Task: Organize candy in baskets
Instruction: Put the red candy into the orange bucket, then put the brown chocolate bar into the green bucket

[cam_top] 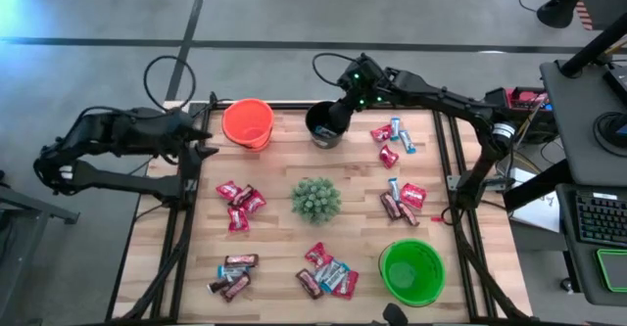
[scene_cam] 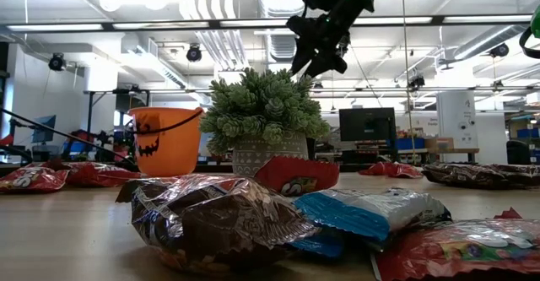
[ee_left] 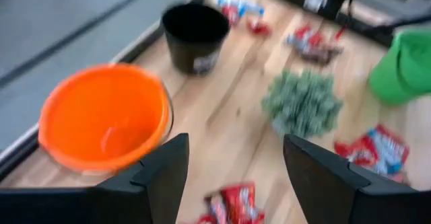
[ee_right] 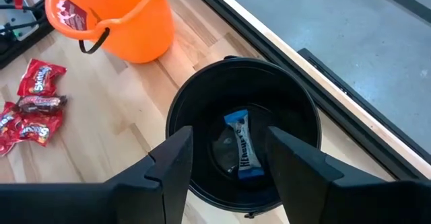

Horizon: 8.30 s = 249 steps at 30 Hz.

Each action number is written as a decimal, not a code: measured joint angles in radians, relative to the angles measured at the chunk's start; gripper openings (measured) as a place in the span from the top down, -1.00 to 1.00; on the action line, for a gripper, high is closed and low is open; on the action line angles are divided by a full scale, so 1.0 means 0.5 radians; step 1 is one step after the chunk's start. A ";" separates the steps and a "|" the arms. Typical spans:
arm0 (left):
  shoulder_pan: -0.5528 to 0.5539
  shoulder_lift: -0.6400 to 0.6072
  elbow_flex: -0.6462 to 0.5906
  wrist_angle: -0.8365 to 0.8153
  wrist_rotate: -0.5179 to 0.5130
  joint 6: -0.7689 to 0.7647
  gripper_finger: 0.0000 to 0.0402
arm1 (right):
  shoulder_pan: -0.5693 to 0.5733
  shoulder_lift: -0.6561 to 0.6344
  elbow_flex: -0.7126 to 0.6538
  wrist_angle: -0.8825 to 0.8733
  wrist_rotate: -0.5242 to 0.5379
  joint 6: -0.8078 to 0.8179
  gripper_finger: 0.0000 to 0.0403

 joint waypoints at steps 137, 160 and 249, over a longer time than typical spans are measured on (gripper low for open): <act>-0.197 0.692 -0.179 0.064 -0.547 -0.178 0.99 | -0.005 -0.812 -0.002 -0.720 0.529 -0.098 0.10; 0.963 0.681 -0.243 0.537 0.099 0.838 0.99 | -0.004 -0.811 -0.002 -0.754 0.529 -0.064 0.11; 1.337 0.443 0.076 0.107 1.167 1.464 0.21 | 0.861 -0.796 -1.003 -0.764 0.067 1.521 0.10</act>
